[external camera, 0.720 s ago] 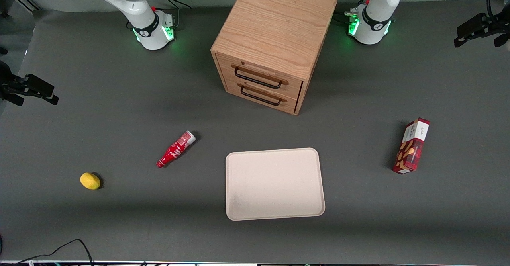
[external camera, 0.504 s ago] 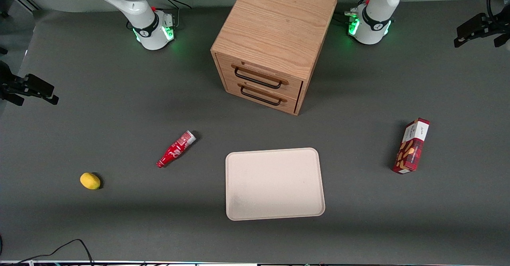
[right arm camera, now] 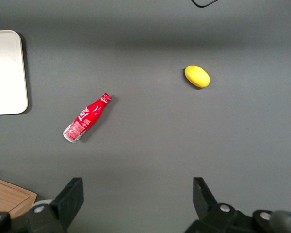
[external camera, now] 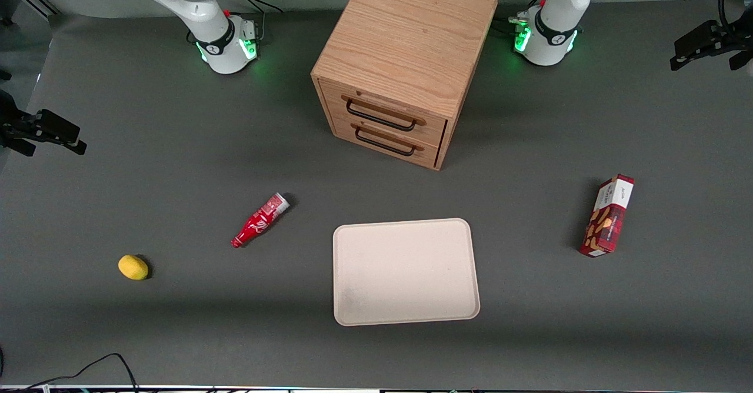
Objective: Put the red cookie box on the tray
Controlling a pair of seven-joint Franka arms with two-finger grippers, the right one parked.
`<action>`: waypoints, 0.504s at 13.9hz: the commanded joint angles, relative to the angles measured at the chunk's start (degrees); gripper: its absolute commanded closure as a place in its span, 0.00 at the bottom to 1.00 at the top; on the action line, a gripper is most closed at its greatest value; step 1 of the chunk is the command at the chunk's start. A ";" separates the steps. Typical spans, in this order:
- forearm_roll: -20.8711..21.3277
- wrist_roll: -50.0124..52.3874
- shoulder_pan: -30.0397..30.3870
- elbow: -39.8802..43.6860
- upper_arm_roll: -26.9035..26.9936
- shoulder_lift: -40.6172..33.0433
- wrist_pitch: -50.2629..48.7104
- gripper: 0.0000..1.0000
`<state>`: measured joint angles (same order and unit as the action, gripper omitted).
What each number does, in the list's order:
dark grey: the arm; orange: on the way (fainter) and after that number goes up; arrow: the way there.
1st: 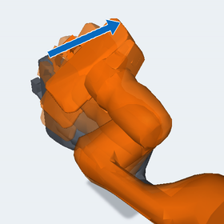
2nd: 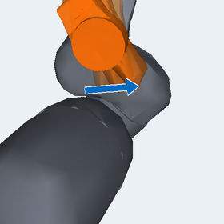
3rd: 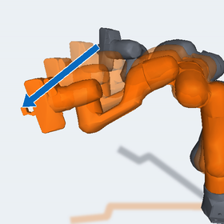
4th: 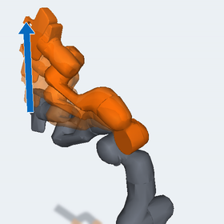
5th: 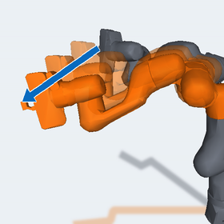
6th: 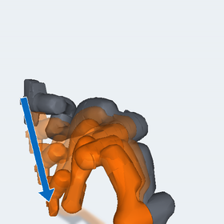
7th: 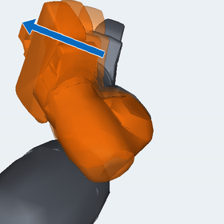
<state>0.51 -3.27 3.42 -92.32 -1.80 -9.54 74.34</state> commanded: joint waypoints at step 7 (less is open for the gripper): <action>1.59 -1.12 0.89 4.33 -0.05 1.79 -0.08 0.00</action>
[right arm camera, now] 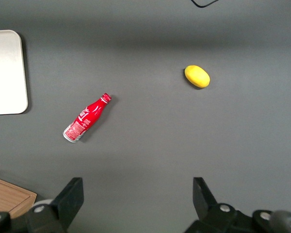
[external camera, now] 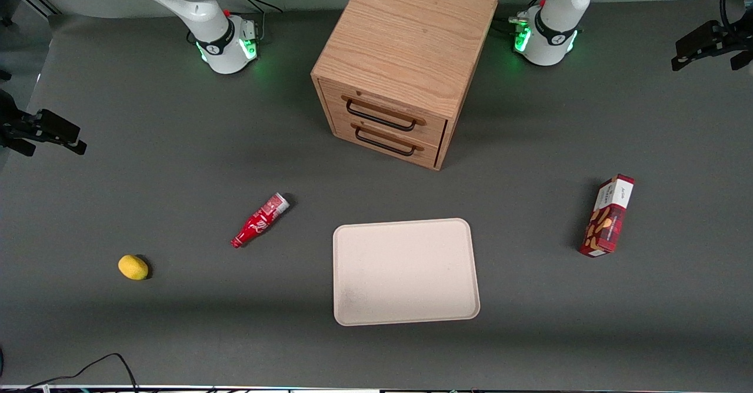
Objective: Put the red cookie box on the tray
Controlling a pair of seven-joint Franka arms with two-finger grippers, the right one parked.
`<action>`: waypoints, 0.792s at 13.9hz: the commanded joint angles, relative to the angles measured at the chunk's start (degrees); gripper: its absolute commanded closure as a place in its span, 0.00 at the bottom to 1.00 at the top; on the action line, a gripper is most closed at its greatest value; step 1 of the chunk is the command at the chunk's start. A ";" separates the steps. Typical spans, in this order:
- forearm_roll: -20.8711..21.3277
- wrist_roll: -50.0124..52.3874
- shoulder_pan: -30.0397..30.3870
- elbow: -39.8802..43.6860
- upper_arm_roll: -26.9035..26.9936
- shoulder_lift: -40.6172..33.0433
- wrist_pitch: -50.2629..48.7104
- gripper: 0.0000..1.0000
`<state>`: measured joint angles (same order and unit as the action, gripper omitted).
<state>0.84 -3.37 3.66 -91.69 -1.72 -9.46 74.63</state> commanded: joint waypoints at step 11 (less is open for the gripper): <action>-3.11 -31.78 0.73 -9.08 5.85 21.23 23.67 0.00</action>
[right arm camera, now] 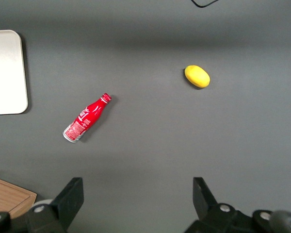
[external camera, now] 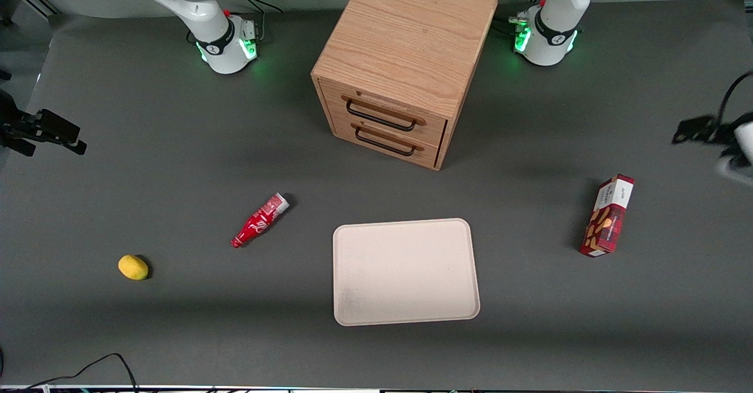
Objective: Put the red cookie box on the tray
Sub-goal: 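Move the left gripper down over the red plaid cookie box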
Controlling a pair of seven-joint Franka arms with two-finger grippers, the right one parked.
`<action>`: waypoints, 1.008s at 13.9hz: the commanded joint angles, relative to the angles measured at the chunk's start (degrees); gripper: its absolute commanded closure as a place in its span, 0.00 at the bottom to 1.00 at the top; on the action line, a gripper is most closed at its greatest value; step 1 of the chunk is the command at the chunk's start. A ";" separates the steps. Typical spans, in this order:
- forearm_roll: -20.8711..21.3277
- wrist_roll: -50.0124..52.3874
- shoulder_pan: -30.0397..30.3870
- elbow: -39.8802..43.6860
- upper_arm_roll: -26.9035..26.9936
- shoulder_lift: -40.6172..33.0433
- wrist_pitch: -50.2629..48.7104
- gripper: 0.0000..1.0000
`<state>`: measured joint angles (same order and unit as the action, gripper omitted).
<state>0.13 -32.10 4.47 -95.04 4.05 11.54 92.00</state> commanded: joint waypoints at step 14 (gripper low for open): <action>-3.65 -4.19 -0.52 -21.77 -1.24 12.01 43.61 0.00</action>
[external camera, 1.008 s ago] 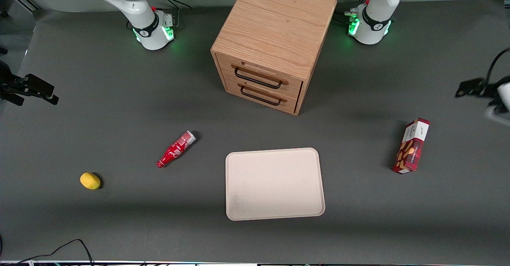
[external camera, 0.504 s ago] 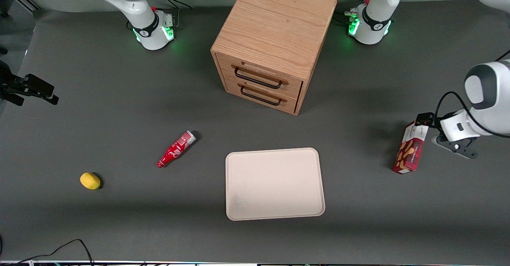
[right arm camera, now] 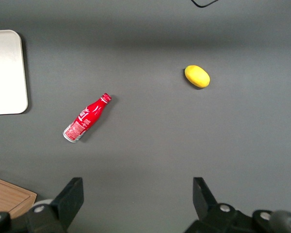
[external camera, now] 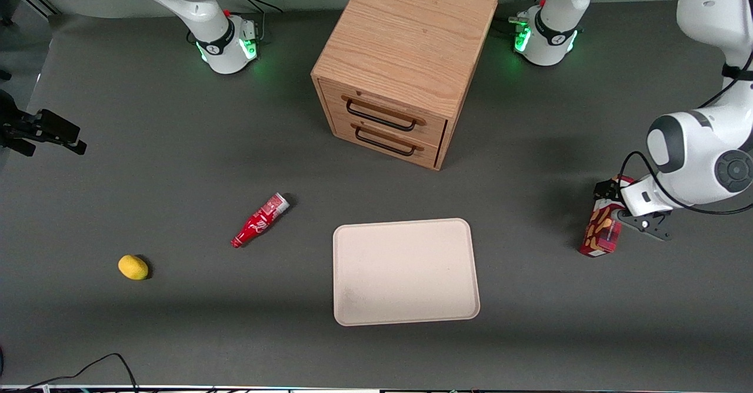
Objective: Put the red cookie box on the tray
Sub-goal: 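Move the left gripper down over the red plaid cookie box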
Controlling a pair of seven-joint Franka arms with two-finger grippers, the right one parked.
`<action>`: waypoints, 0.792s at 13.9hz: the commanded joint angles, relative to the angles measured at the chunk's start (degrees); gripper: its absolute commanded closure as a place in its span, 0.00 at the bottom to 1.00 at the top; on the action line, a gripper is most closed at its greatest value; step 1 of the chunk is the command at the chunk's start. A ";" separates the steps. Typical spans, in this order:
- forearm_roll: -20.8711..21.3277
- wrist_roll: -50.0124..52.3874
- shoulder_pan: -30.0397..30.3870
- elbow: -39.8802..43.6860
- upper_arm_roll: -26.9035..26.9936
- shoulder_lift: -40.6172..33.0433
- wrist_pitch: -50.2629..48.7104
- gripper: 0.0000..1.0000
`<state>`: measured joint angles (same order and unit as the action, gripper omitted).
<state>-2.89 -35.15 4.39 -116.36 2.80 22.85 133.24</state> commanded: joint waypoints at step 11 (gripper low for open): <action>-1.06 -0.89 -0.09 -0.18 0.01 1.67 2.90 1.00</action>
<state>-3.07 -35.14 4.42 -116.40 2.60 24.85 135.74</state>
